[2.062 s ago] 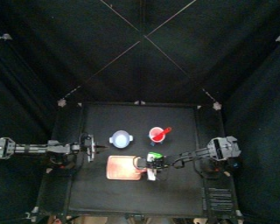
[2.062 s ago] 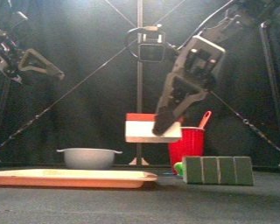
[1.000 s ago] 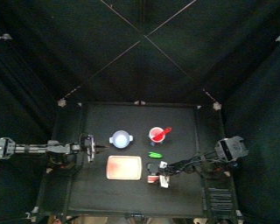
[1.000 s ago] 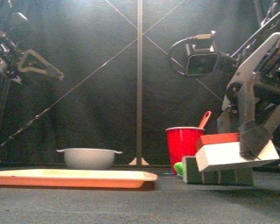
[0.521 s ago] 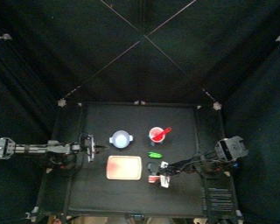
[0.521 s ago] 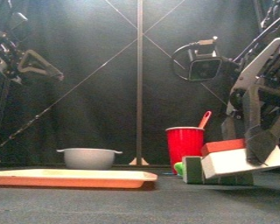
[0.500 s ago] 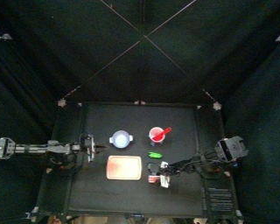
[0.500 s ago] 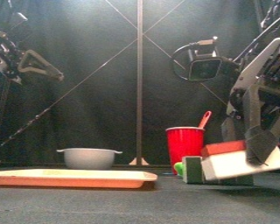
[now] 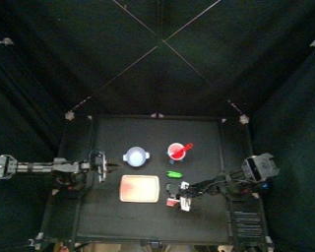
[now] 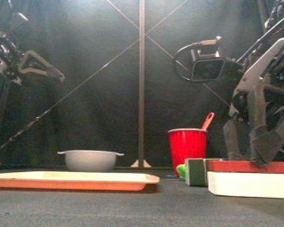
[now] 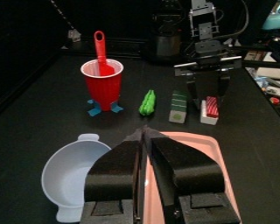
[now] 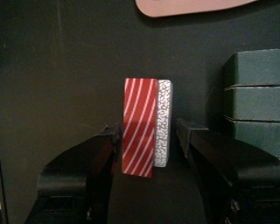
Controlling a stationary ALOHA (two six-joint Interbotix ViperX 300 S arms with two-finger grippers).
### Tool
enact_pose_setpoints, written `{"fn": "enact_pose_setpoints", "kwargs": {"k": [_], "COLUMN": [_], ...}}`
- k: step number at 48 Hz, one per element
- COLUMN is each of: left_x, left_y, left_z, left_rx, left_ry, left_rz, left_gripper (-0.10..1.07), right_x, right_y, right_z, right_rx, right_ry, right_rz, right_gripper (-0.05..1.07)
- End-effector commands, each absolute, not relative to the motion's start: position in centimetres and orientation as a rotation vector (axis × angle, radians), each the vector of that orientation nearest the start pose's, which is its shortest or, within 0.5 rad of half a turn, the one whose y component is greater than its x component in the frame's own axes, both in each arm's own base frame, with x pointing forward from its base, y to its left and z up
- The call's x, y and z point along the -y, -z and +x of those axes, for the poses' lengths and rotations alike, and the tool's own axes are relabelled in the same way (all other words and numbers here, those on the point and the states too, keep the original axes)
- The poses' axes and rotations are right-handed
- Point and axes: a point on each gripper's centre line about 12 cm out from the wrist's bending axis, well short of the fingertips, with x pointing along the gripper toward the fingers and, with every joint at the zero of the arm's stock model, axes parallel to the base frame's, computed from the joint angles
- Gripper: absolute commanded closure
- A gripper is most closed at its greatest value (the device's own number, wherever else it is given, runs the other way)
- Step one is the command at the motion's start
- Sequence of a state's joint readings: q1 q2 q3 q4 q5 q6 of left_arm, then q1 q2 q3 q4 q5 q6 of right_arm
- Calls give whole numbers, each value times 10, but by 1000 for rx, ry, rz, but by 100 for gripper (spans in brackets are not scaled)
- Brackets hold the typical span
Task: Place salmon sushi below green sushi roll
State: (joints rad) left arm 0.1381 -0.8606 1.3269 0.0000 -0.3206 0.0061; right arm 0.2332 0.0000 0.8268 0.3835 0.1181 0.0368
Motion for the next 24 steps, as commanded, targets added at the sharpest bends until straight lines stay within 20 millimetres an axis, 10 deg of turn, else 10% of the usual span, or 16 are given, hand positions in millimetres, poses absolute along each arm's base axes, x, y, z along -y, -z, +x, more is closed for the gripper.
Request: {"fn": "enact_pose_setpoints", "kwargs": {"k": [1, 24], "left_x": [-28, -28], "left_y": [-220, -220], "left_z": [196, 196], "left_rx": [-132, -132], "left_ry": [-139, -139], "left_rz": [-3, -5], "left_gripper": [43, 43], "right_x": [-83, -84], "right_y": [-122, -144], "right_z": [328, 342], "right_rx": [-931, -870], "right_ry": [-66, -102], "right_rz": [300, 251], "right_gripper": [15, 15]}}
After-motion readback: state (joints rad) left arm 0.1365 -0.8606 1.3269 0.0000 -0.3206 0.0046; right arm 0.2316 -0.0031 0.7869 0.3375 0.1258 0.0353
